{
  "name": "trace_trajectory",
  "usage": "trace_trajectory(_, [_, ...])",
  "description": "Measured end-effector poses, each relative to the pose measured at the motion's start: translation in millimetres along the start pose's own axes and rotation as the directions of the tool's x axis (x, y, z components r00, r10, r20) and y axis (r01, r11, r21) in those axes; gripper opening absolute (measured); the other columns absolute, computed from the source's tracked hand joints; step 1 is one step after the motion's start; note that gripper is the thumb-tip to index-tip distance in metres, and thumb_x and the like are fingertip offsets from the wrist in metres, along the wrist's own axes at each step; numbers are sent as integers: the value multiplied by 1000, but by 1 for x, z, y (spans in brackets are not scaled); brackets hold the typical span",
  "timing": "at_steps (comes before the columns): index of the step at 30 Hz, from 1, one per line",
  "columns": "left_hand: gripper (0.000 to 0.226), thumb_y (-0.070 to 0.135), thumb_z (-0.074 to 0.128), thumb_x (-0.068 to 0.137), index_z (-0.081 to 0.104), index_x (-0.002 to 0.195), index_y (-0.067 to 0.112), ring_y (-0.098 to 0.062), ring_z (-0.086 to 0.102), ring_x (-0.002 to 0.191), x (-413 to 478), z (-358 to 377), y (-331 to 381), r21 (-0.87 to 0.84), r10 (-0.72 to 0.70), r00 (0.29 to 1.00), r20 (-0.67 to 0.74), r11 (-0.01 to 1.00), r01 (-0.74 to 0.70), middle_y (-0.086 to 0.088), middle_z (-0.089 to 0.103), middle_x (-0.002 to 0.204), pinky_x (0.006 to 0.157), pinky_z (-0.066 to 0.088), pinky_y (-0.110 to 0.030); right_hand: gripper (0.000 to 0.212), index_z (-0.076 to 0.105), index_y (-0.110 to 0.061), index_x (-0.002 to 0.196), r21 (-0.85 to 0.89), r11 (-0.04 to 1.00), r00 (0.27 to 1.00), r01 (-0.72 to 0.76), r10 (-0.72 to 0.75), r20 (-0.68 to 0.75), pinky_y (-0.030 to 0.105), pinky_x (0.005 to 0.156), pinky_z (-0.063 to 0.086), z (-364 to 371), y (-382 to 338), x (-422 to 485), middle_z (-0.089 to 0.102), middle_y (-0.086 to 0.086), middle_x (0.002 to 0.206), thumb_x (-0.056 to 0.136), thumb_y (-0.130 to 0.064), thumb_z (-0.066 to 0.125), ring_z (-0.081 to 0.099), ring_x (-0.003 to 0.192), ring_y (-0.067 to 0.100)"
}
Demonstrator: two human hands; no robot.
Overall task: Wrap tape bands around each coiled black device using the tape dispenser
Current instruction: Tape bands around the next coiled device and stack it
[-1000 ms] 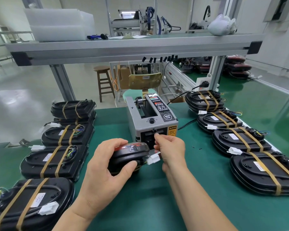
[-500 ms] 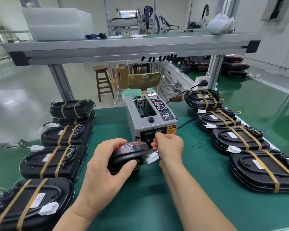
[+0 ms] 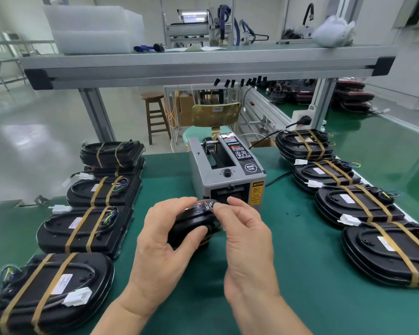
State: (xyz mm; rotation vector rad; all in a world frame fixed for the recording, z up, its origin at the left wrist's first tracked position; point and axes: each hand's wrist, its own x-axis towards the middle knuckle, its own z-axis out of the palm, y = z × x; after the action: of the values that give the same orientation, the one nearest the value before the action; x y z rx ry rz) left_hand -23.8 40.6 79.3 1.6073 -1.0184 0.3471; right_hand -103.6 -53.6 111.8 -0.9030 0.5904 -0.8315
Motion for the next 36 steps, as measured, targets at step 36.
trace_trajectory(36, [31, 30, 67, 86, 65, 117, 25, -20, 57, 115, -3, -6, -4, 49, 67, 998, 17, 996, -68, 3, 58, 119, 100, 42, -23, 10, 69, -27, 77, -359, 833, 899, 420, -436, 40, 23, 90, 46, -2, 14, 2, 60, -15, 103, 83, -23, 75, 59, 104, 7])
